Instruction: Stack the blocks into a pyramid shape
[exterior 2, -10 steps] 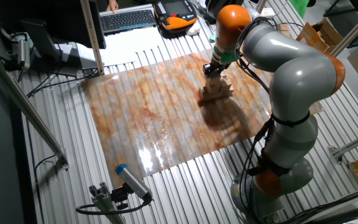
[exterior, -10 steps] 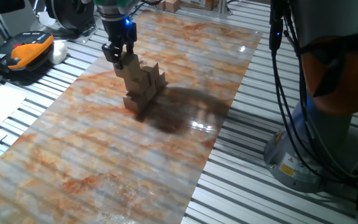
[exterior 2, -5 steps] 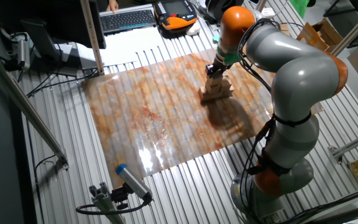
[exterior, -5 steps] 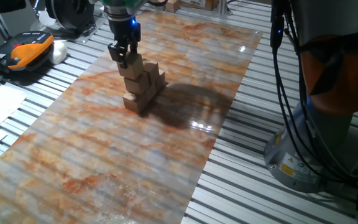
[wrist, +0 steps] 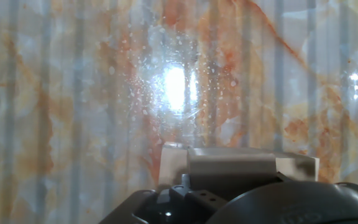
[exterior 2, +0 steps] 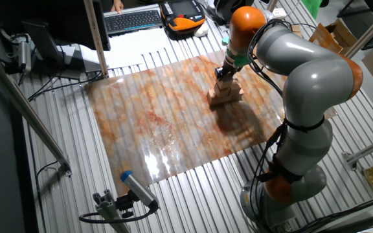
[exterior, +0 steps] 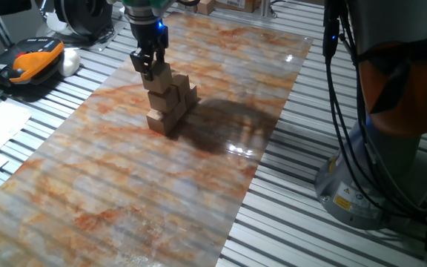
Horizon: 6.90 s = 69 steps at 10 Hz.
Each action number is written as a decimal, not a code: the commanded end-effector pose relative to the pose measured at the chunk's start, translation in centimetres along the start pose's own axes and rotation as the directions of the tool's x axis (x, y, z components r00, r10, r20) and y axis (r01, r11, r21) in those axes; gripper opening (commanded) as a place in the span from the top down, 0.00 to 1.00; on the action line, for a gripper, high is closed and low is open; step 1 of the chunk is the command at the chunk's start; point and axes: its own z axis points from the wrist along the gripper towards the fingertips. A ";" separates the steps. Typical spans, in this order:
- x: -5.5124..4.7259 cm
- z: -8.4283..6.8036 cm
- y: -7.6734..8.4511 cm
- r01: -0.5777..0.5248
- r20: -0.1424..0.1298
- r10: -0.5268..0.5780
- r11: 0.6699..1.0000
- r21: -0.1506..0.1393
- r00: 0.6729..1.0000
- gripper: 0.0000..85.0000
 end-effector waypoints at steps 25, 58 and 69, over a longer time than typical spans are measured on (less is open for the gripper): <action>0.1 0.1 -0.1 -0.003 -0.005 0.003 1.000 -0.013 1.000 1.00; -0.1 -0.4 -1.0 -0.068 -0.026 0.068 0.998 0.009 0.997 1.00; 0.6 0.7 -3.3 -0.053 -0.007 0.053 0.998 0.016 0.999 1.00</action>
